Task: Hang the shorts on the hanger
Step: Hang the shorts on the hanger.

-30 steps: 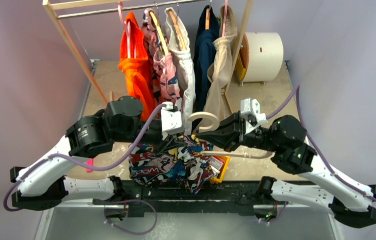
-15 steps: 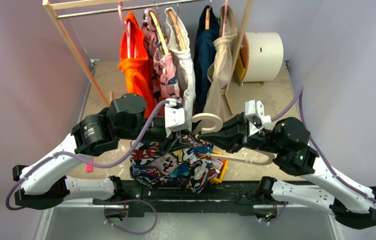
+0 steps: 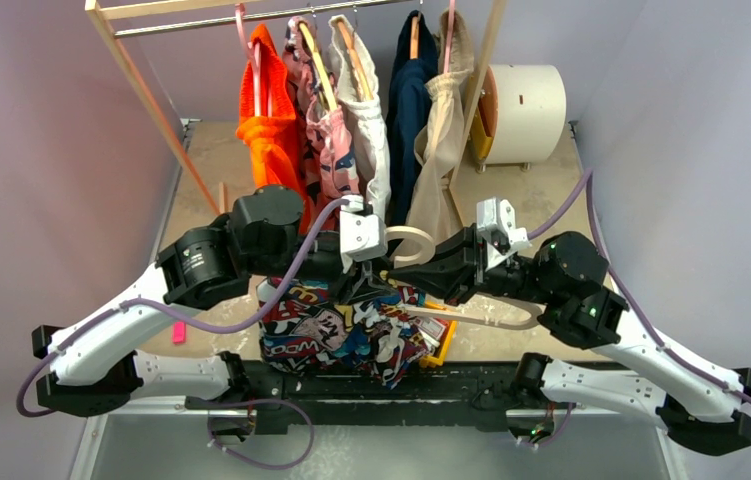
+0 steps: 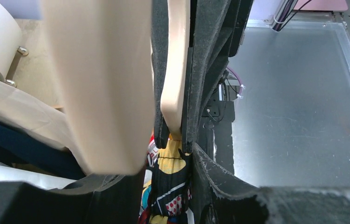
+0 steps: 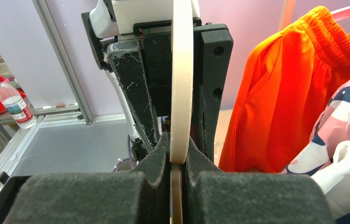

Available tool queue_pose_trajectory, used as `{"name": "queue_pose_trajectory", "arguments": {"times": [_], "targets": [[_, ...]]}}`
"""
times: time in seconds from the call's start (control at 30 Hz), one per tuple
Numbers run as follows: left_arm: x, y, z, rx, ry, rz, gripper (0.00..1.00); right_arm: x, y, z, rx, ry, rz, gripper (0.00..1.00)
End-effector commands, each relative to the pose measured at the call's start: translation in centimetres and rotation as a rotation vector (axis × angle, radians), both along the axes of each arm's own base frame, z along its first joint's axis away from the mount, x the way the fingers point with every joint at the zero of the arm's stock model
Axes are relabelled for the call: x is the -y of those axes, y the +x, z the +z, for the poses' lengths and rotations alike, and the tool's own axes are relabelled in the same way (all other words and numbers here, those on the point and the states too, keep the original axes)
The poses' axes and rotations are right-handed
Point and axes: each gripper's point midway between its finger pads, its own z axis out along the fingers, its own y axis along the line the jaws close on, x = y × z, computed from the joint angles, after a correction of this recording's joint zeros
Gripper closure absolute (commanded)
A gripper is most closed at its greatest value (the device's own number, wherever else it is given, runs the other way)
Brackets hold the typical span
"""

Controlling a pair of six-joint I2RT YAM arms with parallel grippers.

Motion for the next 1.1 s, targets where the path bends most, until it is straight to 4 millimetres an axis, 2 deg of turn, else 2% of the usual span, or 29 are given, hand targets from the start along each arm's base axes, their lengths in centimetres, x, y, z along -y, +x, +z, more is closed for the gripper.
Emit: {"name": "queue_pose_trajectory", "arguments": {"times": [0.0, 0.23, 0.37, 0.57, 0.73, 0.9, 1.07], "targets": [[0.3, -0.2, 0.6, 0.004, -0.031, -0.016, 0.63, 0.8, -1.1, 3.9, 0.067, 0.128, 0.032, 1.00], [-0.5, -0.2, 2.0, 0.021, -0.059, 0.008, 0.51, 0.8, -0.9, 3.7, 0.063, 0.128, 0.024, 1.00], [-2.0, -0.2, 3.4, 0.040, -0.091, 0.048, 0.43, 1.0, -0.9, 3.9, 0.064, 0.137, 0.016, 1.00], [-4.6, -0.3, 5.4, 0.066, -0.141, 0.114, 0.37, 0.8, -0.7, 3.7, 0.062, 0.135, 0.012, 1.00], [-4.8, -0.1, 4.0, 0.060, -0.080, 0.123, 0.38, 0.7, -0.8, 3.9, 0.067, 0.141, 0.017, 1.00], [-4.2, -0.1, 2.1, 0.038, -0.020, 0.108, 0.39, 0.4, -0.8, 3.9, 0.068, 0.135, 0.028, 1.00], [-3.4, -0.1, 1.0, 0.032, 0.000, 0.082, 0.42, 0.4, -0.9, 3.9, 0.067, 0.134, 0.034, 1.00]]}}
